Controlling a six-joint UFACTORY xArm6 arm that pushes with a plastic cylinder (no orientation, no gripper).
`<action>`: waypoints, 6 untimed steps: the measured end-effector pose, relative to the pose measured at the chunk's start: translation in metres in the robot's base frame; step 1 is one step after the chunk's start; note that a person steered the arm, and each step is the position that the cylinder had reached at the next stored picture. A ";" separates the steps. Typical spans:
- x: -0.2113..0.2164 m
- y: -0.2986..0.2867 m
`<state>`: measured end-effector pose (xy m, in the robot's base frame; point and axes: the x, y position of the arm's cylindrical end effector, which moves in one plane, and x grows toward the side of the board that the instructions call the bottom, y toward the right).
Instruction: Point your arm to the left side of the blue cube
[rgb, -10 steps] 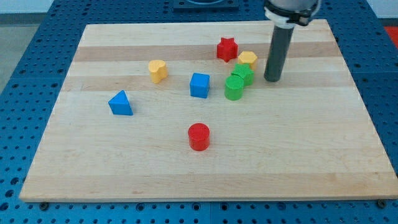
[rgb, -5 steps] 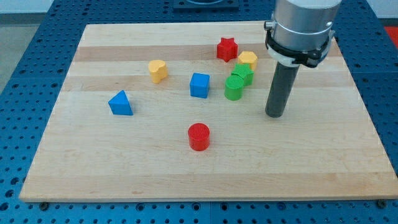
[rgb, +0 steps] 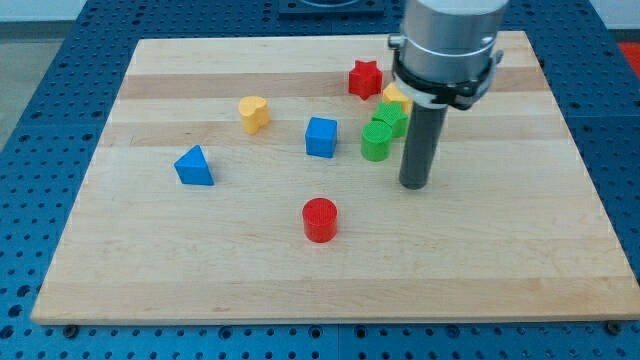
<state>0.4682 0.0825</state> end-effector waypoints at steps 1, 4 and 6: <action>-0.001 -0.028; -0.019 -0.113; -0.057 -0.141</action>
